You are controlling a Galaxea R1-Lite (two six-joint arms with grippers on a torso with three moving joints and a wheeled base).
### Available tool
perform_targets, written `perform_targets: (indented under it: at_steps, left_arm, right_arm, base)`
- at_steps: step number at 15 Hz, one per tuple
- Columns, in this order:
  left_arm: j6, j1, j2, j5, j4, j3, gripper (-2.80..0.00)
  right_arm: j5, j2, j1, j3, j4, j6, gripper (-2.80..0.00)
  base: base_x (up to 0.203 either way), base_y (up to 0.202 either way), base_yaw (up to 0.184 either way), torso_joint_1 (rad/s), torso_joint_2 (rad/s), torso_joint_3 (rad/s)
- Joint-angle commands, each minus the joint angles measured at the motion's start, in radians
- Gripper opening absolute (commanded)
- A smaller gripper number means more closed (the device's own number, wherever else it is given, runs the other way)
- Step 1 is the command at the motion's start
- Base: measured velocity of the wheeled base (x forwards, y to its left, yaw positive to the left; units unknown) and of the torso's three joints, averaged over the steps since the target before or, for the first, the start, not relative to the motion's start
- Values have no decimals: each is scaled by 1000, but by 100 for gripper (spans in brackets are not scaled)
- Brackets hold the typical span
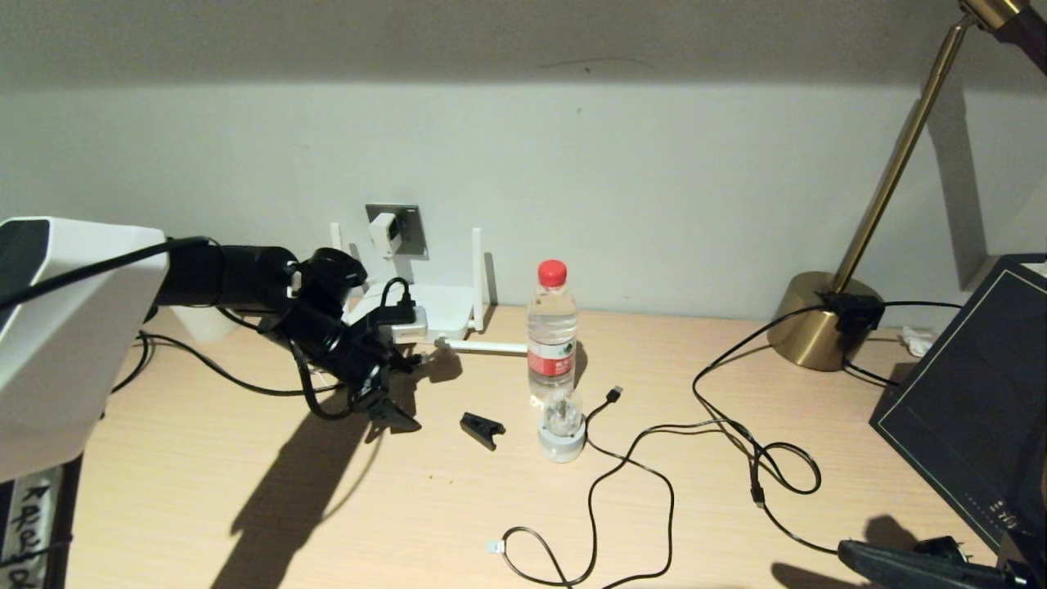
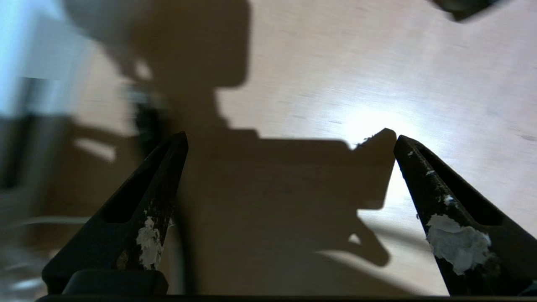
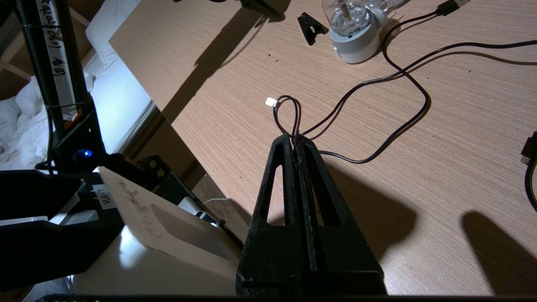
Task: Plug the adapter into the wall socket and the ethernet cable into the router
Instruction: Hand it to the other hand
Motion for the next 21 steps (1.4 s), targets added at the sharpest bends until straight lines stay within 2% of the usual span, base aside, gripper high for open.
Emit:
perform_targets:
  at_steps: [1,2,8,12,21]
  left_arm:
    - [5,4,17,15,-94,-10,0]
    - [4,5,31,25,-129,-10,0]
    - [0,5,46,32,-139,-11,0]
    - [-25,5,42,47,-154,-1,0]
    - [-59,4,35,22,-240,99,0]
  right_arm:
    - [2,2,3,-1,-2,3,-280]
    - [1,1,3,1,-2,4,-280]
    - [2,-21,2,16,-2,7,-280]
    - [1,-38,3,21,-2,20,-280]
    - [1,-102,1,41,-1,27,-280]
  base:
    - [0,0,0,0,0,0]
    - [0,0,0,0,0,0]
    - [0,0,0,0,0,0]
    - [0,0,0,0,0,0]
    - [0,0,0,0,0,0]
